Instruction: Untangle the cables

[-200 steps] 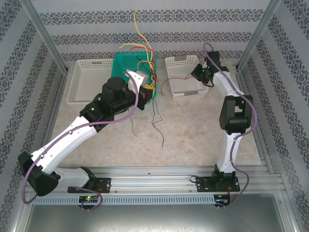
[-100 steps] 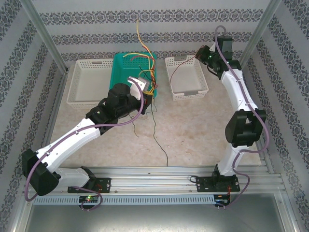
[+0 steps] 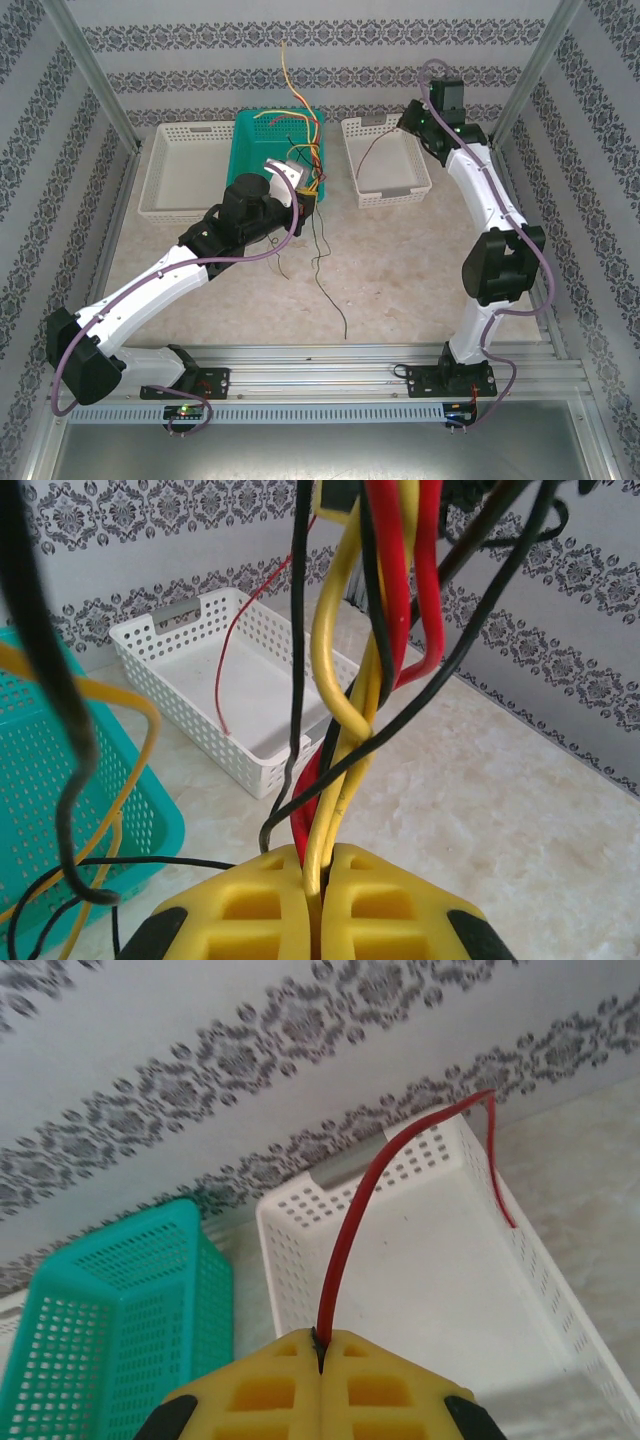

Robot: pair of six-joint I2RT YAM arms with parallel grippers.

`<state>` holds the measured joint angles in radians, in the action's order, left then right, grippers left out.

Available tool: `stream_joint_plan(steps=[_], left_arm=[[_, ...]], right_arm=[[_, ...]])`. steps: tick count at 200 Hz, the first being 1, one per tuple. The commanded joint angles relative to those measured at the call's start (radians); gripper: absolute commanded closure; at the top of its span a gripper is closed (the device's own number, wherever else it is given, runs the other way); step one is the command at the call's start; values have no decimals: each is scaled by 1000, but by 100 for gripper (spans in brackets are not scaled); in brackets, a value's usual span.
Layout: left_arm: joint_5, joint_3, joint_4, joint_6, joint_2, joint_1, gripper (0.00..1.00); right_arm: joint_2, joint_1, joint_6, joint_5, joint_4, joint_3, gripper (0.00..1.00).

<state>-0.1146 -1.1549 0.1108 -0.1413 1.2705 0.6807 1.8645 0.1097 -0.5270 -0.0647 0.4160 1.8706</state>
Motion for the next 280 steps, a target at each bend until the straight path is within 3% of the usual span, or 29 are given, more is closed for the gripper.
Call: stream_joint_plan(steps=[1,39,105,152,191,214,230,249,280], left_arm=[[12,8,-64,18,-17,8,100],[18,16,-69,20,-20,8,100],[16,20,-72,23,-18,8,100],[17,24,-72,26,-18,10,100],[17,26,-71,28,-16,11,100],[16,25,-68,29,-15,14,100],[15,24,-67,28,-14,16,100],[15,24,-65,29,-17,17,100],[22,24,-60,38,-18,25,100]], right_arm=[[-62,19,10,4,-12,83,100],[-41,37,90,95,10,69,100],[132,85,193,213,25,-9,100],[270,123,193,214,85,-1,100],[313,115,124,115,116,-14,100],[329,77,56,-41,141,-1,100],[345,66,55,-83,198,40,94],[323,66,73,-88,222,52,75],[239,65,71,-98,222,37,63]])
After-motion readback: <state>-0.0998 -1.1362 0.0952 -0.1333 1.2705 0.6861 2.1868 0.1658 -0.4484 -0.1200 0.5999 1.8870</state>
